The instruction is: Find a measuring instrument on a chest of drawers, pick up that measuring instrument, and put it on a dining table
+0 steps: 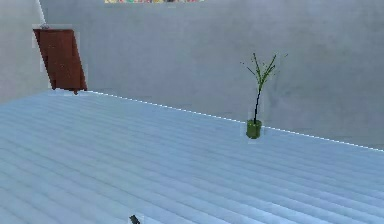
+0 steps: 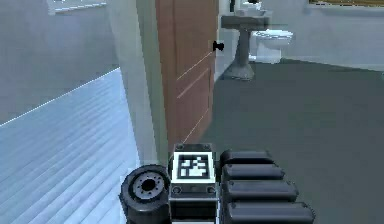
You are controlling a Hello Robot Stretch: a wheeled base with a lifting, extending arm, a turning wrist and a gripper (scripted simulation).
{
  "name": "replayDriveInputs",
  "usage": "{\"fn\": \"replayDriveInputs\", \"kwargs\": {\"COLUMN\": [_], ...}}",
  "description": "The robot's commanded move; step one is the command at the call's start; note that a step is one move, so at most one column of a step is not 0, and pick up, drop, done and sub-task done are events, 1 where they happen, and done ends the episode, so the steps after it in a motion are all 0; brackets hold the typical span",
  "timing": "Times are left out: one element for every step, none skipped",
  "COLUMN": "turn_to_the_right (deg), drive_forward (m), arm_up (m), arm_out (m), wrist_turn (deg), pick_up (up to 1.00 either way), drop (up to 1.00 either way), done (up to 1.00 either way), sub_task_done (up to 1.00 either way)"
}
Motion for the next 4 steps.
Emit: {"fn": "replayDriveInputs", "kwargs": {"turn_to_the_right": [-45.0, -9.0, 0.0, -27.0], "drive_forward": [0.00, 0.00, 0.75, 0.00], "arm_up": [0.00, 0.00, 0.00, 0.00], "arm_out": [0.00, 0.00, 0.00, 0.00], "wrist_turn": [0.0, 0.0, 0.0, 0.0], "pick_up": [0.00, 0.00, 0.00, 0.00], "drop": [0.00, 0.00, 0.00, 0.00], "done": [0.00, 0.00, 0.00, 0.00], "sub_task_done": [0.00, 0.00, 0.00, 0.00]}}
